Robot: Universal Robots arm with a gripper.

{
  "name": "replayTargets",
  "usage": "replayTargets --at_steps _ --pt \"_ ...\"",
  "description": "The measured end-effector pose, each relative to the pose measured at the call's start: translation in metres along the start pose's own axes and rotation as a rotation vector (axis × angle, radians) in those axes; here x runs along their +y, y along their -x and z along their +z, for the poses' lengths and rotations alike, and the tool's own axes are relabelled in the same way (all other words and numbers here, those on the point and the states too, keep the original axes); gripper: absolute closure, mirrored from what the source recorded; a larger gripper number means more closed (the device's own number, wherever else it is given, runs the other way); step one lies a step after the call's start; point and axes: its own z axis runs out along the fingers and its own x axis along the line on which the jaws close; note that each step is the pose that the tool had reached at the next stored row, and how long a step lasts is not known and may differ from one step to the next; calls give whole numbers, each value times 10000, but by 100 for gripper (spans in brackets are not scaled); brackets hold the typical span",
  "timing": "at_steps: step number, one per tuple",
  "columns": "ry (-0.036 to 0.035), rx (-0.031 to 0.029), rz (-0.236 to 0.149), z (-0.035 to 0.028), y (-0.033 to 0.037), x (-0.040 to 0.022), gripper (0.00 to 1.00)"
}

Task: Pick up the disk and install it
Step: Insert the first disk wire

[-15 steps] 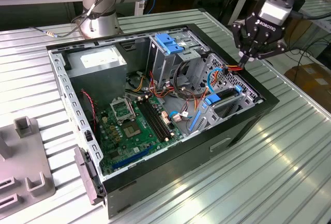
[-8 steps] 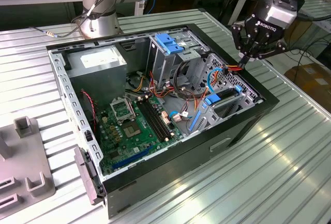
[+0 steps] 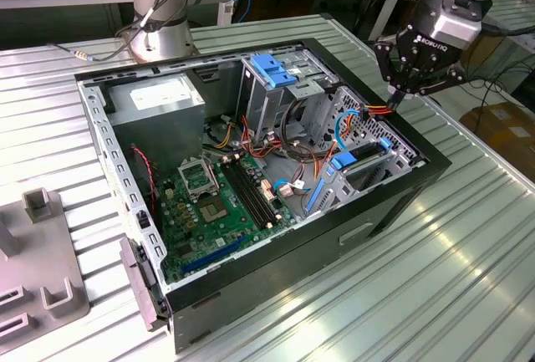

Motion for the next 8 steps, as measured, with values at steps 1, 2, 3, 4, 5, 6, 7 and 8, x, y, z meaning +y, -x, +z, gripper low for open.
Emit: replayTargets --at_steps 1,2,3,4,5,6,7,8 --pt "-50 27 -195 3 0 0 90" --pt "-89 49 -338 6 0 0 90" --pt "-126 70 -474 8 0 0 90" --pt "-172 97 -670 11 0 -1 90" --pt "-201 114 -798 13 0 -1 90" --pt "-240 136 -919 16 0 -1 90" --pt "-281 162 -1021 19 0 -1 90" --pt "-323 189 -1150 23 -1 -1 89"
